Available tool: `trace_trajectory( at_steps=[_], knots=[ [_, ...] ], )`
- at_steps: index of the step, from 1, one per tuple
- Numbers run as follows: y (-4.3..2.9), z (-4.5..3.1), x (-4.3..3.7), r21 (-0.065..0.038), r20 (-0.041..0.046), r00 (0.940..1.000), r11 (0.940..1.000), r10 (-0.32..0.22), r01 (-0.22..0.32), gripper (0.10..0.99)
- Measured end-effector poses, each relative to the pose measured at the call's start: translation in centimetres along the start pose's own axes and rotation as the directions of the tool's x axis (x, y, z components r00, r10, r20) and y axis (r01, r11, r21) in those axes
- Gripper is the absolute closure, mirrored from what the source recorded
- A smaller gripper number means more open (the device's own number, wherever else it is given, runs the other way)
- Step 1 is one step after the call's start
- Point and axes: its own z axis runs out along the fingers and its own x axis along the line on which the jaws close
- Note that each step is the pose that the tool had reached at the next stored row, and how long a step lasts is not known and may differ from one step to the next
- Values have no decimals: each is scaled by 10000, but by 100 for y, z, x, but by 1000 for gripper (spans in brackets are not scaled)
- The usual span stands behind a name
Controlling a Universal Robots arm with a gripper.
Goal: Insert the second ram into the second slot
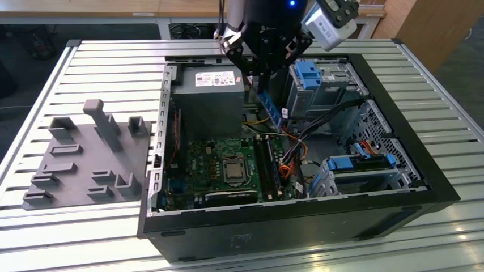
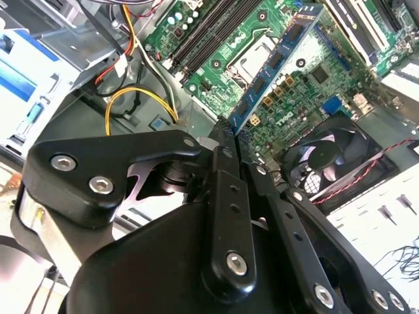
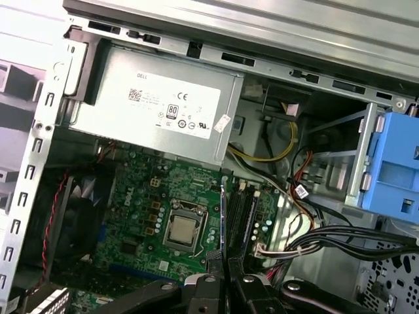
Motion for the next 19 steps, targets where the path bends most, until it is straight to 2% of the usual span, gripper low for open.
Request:
trace_trajectory(
  at_steps=[12,19],
  knots=[
    [0,0,0,3,21,9972,9972,746,-746,949],
    [0,1,0,5,36,9918,9918,1279,-1279,949]
  ],
)
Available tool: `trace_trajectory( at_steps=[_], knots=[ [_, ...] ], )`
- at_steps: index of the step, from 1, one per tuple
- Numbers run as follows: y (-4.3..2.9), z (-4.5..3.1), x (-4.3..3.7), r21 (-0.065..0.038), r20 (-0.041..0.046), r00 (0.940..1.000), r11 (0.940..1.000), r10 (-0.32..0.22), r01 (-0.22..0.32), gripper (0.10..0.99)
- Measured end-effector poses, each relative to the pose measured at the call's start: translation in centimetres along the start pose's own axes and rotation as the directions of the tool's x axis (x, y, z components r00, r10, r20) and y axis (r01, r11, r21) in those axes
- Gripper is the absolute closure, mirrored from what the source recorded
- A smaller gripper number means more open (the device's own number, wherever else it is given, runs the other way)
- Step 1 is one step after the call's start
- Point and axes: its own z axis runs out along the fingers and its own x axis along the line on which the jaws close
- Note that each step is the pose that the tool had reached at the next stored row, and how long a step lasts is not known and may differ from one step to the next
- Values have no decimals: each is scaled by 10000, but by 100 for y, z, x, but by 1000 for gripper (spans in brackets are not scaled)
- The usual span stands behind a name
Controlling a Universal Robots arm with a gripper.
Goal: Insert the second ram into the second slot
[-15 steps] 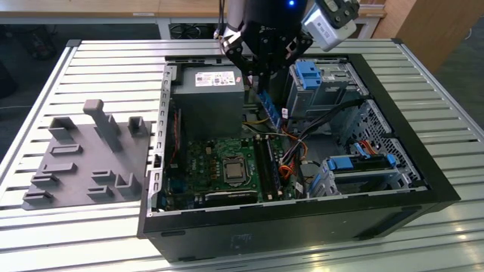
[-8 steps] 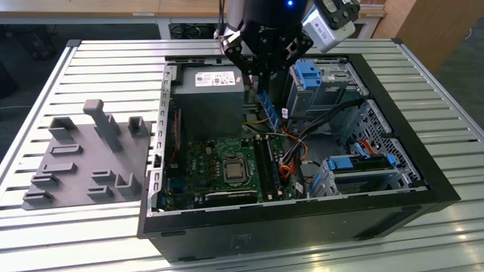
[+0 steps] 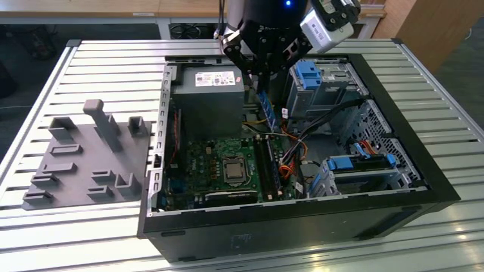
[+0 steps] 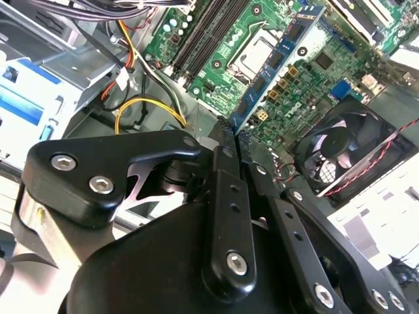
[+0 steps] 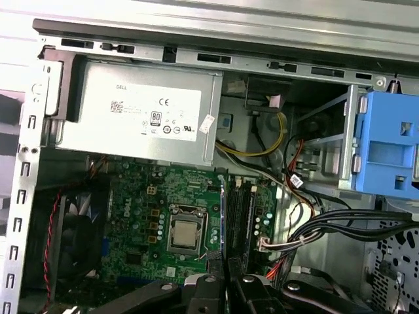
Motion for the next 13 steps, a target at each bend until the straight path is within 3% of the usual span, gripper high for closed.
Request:
trace_trajectory(
  at_steps=[7,13],
  knots=[
    [0,3,0,-3,15,9987,9987,510,-510,949],
    [0,11,0,-5,17,9983,9983,584,-584,949]
  ],
)
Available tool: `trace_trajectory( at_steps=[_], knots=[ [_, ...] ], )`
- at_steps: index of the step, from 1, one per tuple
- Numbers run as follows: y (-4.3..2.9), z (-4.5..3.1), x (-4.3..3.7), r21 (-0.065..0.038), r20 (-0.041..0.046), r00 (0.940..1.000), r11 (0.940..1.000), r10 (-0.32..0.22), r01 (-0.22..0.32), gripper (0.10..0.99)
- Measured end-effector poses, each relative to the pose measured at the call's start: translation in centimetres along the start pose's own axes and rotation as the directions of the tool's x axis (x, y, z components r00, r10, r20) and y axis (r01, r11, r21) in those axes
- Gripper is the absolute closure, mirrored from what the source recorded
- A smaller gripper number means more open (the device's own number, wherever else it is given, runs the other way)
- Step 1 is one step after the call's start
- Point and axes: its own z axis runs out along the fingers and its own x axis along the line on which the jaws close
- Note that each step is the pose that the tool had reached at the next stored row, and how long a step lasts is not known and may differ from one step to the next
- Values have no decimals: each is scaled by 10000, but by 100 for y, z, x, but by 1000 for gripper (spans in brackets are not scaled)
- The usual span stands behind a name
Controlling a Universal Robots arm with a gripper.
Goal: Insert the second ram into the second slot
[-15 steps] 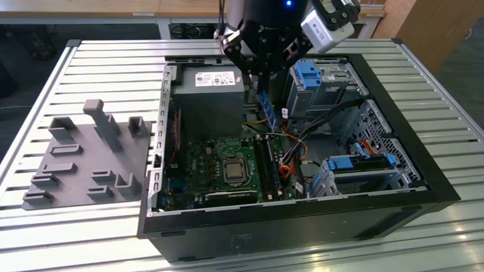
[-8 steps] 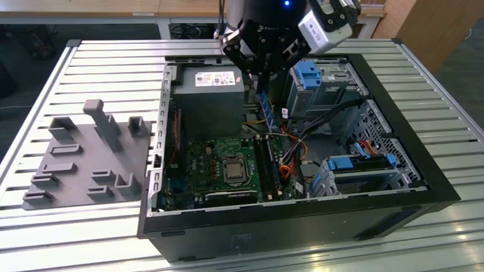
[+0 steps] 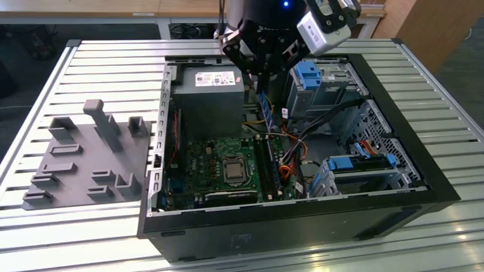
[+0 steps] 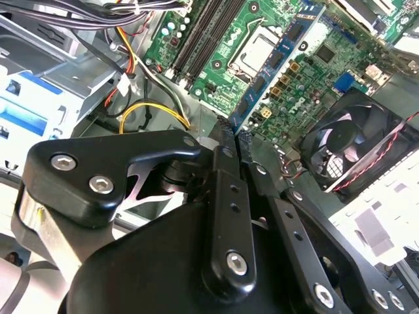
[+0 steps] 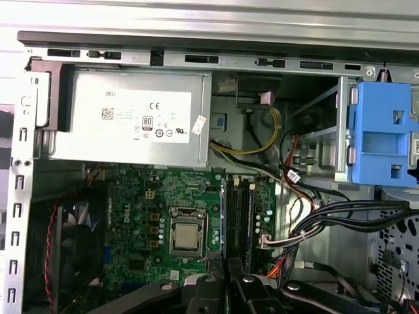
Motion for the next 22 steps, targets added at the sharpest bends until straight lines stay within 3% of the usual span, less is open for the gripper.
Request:
trace_trajectory(
  at_steps=[7,9,22],
  knots=[
    [-1,17,0,2,-1,10000,10000,0,0,949],
    [-5,147,-2,1,-8,10000,10000,0,0,949],
    [-6,200,-2,0,-8,10000,10000,0,0,949]
  ],
)
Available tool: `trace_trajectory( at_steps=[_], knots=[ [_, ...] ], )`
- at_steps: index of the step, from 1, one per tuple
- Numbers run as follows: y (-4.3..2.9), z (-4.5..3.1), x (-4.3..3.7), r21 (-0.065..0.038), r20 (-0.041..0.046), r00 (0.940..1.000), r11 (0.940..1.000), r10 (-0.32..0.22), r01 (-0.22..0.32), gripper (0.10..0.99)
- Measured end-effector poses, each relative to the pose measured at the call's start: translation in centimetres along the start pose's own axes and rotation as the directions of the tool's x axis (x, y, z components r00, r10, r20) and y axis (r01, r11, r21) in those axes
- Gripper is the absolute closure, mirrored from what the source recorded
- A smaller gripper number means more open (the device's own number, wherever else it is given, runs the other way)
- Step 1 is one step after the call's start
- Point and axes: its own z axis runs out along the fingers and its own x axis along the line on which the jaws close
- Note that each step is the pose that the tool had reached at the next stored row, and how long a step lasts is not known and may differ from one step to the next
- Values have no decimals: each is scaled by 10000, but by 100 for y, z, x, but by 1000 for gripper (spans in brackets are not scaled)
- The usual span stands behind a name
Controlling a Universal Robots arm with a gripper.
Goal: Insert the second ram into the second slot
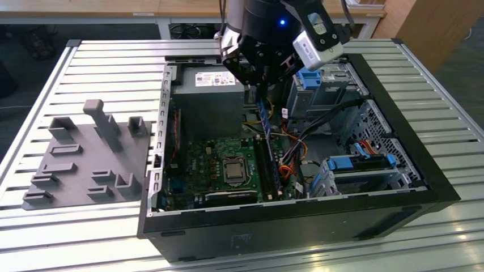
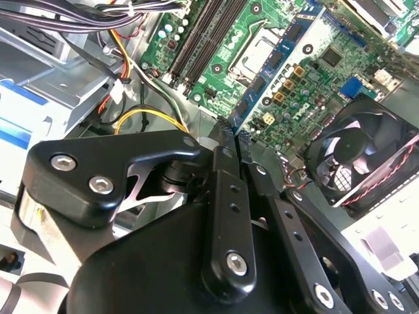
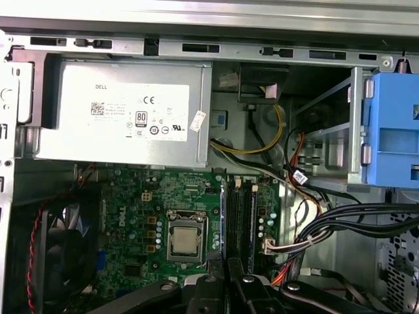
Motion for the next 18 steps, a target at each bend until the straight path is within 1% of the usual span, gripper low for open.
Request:
trace_trajectory(
  at_steps=[10,18],
  knots=[
    [-4,54,0,-1,-1,10000,10000,-1,1,949],
    [-27,99,0,1,-2,10000,10000,0,0,949]
  ],
)
